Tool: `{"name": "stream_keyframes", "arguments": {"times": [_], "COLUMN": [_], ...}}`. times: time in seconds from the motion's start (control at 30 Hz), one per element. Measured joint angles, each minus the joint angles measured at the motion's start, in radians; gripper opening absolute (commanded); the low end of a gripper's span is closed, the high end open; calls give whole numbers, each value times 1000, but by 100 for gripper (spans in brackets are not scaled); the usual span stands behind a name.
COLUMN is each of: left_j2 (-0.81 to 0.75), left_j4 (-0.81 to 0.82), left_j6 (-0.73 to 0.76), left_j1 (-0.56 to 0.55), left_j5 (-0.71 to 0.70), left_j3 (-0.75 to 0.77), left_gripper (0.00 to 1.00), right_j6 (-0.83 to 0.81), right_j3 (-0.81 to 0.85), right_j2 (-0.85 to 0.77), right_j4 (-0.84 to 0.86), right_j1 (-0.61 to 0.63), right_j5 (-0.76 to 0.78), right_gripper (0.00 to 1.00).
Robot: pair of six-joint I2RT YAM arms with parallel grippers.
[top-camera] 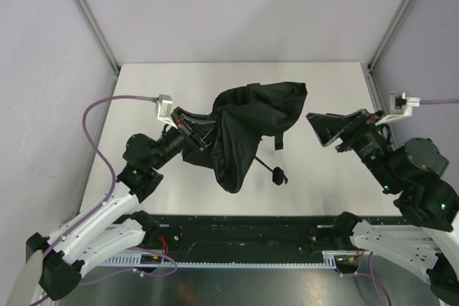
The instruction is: Put away the umbrella
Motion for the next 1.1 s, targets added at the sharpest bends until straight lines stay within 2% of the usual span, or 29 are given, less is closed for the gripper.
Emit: {"name": "stream_keyframes", "arguments": {"times": [0.23,0.33,0.37,0.43,0.47,0.53,0.67,0.83,0.97,1.03,1.1], "left_j2": [2,2,2,3,3,3,3,2,-13,-28,-45], "left_j4": [3,3,3,3,3,3,5,35,52,54,56], "left_j6": [0,0,-1,-1,-2,-8,-34,-73,-88,-88,-86], "left_j1": [1,2,2,2,2,2,2,3,3,3,3], "left_j5": [4,5,5,6,5,2,-19,-60,-69,-77,-87], "left_j3": [0,0,0,0,0,0,0,-7,-29,-40,-51], "left_gripper": [0,0,0,0,0,0,0,0,0,0,0], "right_j6": [91,105,107,105,98,83,66,56,24,10,-3], "right_j3": [-3,-4,-5,-8,-11,-21,-126,-298,-346,-350,-350], "right_j2": [-16,27,47,102,119,142,154,164,196,189,167], "right_j4": [104,137,149,173,185,214,360,566,626,617,596], "right_j1": [-6,-6,-7,-8,-8,-9,38,204,325,352,360], "right_j5": [-82,-137,-158,-226,-257,-326,-492,-597,-533,-465,-402], "right_gripper": [71,59,46,15,7,2,0,2,15,29,47]}}
